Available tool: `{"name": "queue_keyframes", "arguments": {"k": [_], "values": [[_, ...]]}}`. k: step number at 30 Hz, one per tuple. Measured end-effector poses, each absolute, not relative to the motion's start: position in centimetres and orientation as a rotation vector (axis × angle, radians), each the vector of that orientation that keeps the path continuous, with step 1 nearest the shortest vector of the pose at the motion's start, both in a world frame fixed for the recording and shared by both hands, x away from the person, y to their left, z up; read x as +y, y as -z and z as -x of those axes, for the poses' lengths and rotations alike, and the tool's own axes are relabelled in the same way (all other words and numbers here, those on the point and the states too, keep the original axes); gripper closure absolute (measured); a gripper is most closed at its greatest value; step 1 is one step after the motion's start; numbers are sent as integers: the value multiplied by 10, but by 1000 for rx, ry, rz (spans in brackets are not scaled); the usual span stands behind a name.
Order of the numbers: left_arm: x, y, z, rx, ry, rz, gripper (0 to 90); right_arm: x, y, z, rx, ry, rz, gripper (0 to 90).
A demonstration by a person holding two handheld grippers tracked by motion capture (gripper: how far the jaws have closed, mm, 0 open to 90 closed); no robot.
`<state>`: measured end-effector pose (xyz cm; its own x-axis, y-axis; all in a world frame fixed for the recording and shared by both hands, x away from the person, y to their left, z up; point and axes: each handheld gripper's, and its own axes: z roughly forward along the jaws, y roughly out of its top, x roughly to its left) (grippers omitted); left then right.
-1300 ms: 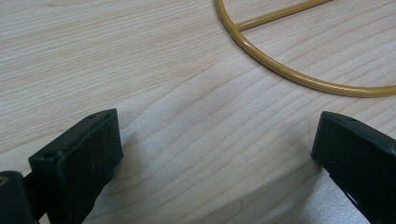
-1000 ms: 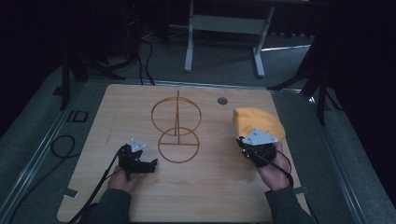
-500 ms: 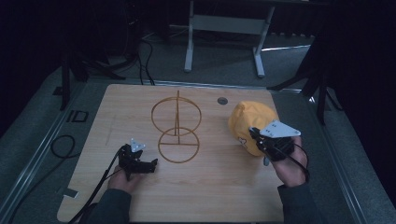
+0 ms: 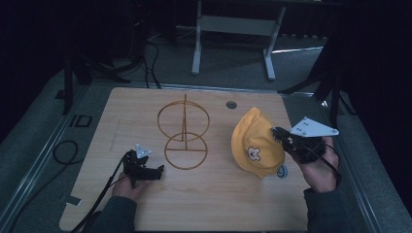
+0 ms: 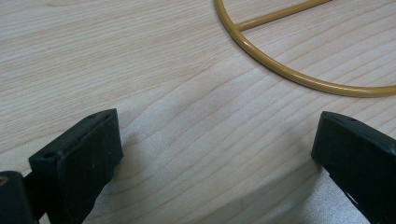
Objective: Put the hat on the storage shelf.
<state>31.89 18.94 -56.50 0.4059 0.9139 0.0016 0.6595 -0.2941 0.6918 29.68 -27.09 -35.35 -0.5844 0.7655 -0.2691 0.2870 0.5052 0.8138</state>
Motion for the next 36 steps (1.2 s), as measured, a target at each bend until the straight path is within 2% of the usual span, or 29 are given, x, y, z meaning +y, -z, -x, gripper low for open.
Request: {"name": "queue_keyframes", "arguments": {"k": [21,36], "values": [[189,565,-319,1334,-536,-2053,19,-223,388,-350,2386,-1053,-856,782],[190,565,-319,1333,-536,-2055,19,-242,394,-337,2483,-973,-857,738]]}}
